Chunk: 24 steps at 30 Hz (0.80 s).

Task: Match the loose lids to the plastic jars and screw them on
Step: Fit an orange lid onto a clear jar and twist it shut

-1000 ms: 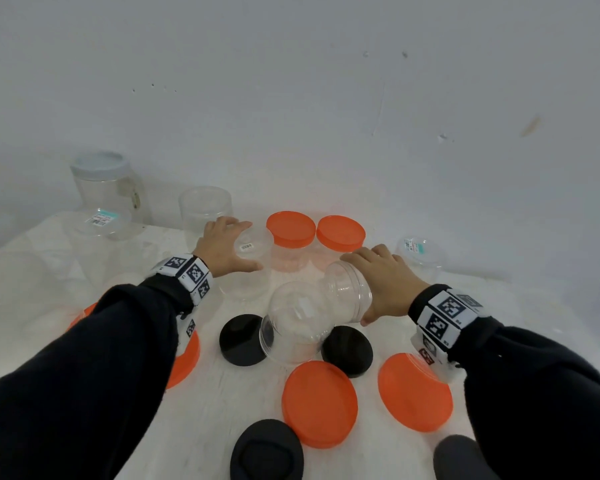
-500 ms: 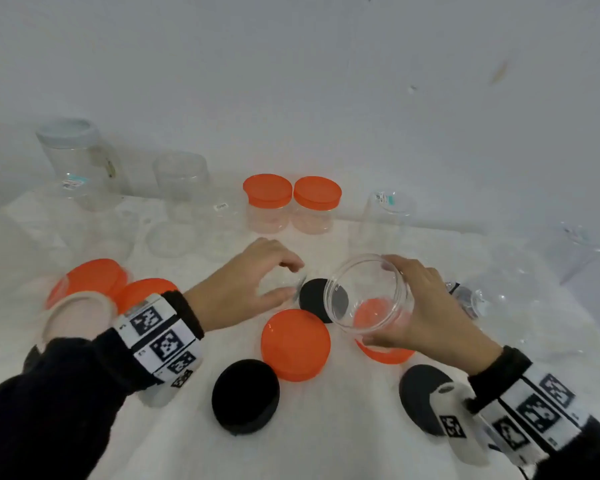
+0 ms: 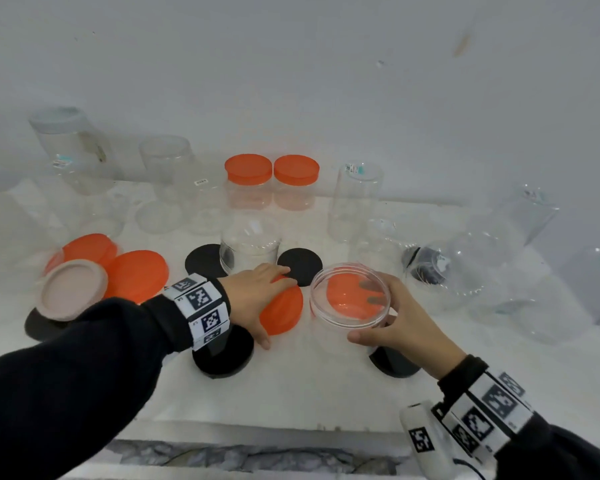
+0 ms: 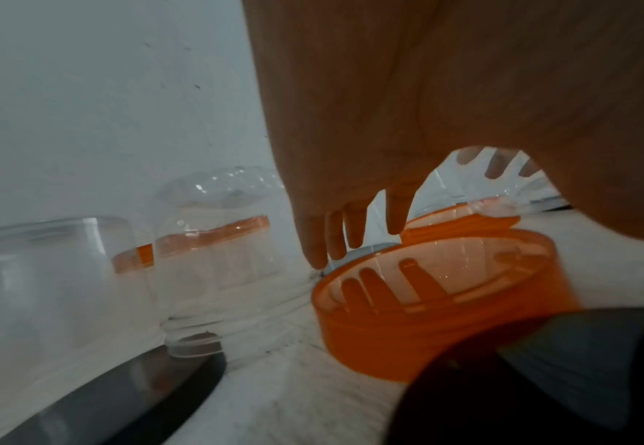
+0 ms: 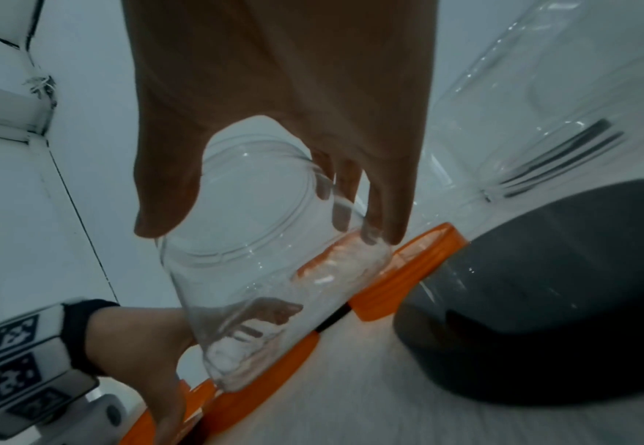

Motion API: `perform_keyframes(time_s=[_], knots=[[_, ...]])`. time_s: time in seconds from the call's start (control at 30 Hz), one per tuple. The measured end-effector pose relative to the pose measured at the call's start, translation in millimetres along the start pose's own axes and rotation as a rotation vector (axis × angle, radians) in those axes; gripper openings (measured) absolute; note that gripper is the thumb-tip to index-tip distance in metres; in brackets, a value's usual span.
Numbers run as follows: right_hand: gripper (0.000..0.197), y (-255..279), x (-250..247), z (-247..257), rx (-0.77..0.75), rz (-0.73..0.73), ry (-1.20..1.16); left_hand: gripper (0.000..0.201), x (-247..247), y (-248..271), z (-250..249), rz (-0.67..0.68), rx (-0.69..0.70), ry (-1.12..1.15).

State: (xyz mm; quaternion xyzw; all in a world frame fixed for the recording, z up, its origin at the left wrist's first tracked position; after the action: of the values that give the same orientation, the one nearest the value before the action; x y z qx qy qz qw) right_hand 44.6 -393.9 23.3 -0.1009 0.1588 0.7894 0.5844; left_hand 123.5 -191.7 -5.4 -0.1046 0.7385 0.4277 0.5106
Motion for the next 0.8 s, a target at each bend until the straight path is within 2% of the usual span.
perform_keyframes(time_s=[0.2,0.33,0.57,0.8], knots=[[0.095,8.5,9.1,-10.7,0.012,0.081,0.034,0.112,7.1,-5.0,-5.6,-0.004,-0.109,-0.055],[0.099,12.2,14.6,-16.9,0.008,0.107,0.012,0.107,5.9,-6.1,-5.1,-0.032,-0.127,0.002],[0.093,13.3,16.4,-18.1,-0.012,0.056,-0.005,0.103,0.8,5.0,-8.1,-0.073,-0.058,0.294],[0.088,11.5,16.0,-21.6,-0.015,0.02,-0.043,0.105,-10.7,55.1,-0.4,-0.233,-0.034,0.479]])
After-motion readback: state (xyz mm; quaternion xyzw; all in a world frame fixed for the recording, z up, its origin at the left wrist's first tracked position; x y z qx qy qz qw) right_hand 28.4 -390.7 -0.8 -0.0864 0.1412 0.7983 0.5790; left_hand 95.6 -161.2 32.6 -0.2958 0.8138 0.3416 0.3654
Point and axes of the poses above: each hand's wrist, its own y-axis away from the middle knuckle, its own x-axis out of the palm, z = x × y, the point moved 6 cm from there along -y, towards the middle knuckle, and after that the axes turned 10 degrees about z, right-handed, at the moved point
